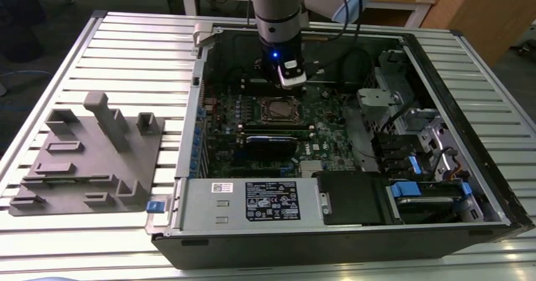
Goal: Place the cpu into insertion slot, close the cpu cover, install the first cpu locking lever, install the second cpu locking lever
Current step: 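Install the first cpu locking lever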
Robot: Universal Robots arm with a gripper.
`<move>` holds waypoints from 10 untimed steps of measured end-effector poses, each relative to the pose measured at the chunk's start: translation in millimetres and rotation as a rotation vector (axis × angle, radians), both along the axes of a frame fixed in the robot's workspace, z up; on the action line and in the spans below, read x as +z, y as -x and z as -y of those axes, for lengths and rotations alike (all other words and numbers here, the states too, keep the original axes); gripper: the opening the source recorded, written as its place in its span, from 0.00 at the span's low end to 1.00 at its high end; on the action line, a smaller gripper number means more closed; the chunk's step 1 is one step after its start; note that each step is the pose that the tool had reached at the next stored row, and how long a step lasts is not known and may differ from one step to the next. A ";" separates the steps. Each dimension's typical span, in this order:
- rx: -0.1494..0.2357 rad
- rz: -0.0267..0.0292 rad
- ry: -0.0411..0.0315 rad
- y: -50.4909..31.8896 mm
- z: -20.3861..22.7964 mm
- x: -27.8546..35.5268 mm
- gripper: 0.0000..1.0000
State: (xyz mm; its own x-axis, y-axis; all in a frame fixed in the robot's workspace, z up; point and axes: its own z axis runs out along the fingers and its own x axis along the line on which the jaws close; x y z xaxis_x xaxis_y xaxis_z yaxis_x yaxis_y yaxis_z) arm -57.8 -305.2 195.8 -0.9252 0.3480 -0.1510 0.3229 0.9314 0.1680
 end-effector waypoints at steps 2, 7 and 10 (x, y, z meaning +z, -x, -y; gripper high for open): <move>0.000 -0.0001 0.0013 0.0 1.2 0.0 0.11; 0.000 0.0000 0.0057 0.0 3.9 0.0 0.11; 0.000 0.0000 0.0072 0.0 4.2 0.0 0.11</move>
State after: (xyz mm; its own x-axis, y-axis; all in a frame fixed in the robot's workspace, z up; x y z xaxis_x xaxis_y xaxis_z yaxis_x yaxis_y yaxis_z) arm -57.8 -309.5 195.8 -0.9252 0.3470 -0.1535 0.3230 0.9325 0.1613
